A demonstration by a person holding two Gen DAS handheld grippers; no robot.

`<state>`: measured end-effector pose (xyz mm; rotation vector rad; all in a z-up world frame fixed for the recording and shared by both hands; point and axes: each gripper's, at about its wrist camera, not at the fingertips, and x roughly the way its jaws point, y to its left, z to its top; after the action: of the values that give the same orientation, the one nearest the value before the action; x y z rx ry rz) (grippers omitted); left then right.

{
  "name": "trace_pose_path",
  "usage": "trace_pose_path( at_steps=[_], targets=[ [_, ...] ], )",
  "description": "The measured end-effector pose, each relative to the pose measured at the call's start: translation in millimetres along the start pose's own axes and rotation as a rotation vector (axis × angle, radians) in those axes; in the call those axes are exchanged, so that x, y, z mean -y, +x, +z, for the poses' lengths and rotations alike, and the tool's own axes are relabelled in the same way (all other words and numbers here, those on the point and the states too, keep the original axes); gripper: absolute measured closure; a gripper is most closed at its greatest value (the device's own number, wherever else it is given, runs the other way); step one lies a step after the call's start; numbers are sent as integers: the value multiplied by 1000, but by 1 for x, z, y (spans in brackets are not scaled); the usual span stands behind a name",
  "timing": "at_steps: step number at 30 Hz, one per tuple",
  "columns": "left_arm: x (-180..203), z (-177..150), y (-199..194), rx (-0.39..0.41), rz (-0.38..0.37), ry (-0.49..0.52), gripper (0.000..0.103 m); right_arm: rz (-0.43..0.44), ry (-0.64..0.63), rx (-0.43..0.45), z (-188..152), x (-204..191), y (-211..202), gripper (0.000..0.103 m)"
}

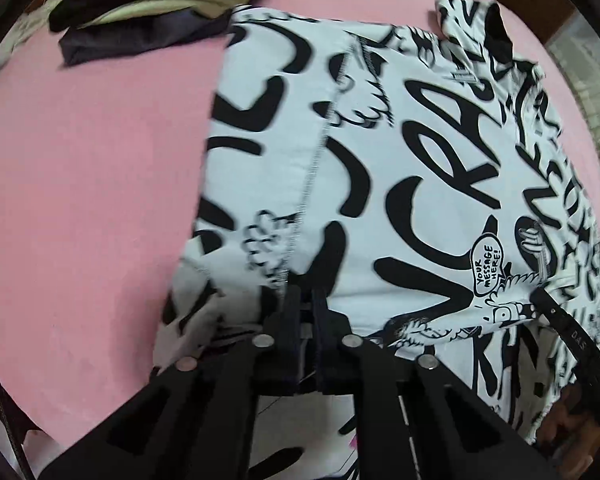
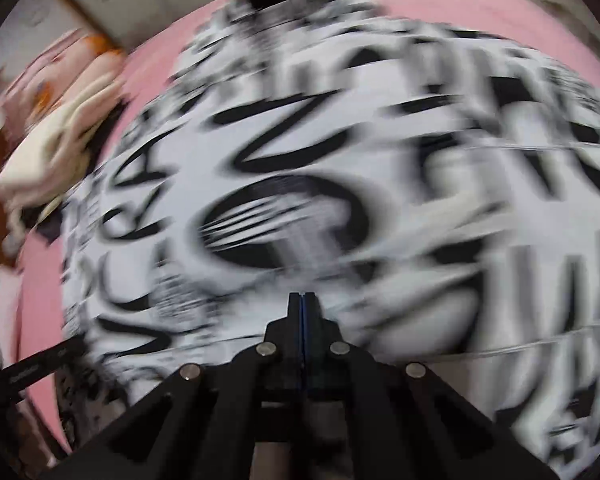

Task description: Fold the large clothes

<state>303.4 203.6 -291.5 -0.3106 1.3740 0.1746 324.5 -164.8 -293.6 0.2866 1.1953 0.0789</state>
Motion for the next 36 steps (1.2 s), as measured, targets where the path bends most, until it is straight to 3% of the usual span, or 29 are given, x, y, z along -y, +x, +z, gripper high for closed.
trace_pose_path(
  at_steps=[2,5,8,9,12,14,16,20,23,29,31,33,34,36],
  targets=[
    [-7,1,-4,3,-12,-4,101,-103,7,33,3,20,-10,103],
    [-5,2,-3,3,13,7,101,-61,61,27,5,40,-14,103],
    [12,7,-6,21,3,12,101,-107,52,53,9,25,-21,103],
    [19,11,-9,42,-31,24,101,-78,47,76,10,20,-25,103],
    [32,28,-8,66,-91,38,101,128,26,121,12,-8,-29,103],
    [41,45,4,66,-96,47,101,283,10,68,14,-33,-10,103],
    [47,62,21,50,-113,47,101,374,19,19,17,-56,13,103],
    [54,91,47,51,-126,46,101,406,-36,-47,26,-100,60,103],
    [48,113,52,78,-147,54,101,423,-20,-36,47,-110,79,103],
    [26,153,51,171,-145,58,100,307,-25,76,86,-88,76,103],
    [15,167,52,209,-70,45,100,255,7,107,91,-68,71,103],
    [1,180,53,231,-41,39,100,192,45,141,95,-46,64,103],
    [-6,184,52,246,-44,30,100,152,51,162,95,-34,58,103],
    [-21,195,54,269,-39,11,100,-19,47,209,93,-15,45,103]
  ],
)
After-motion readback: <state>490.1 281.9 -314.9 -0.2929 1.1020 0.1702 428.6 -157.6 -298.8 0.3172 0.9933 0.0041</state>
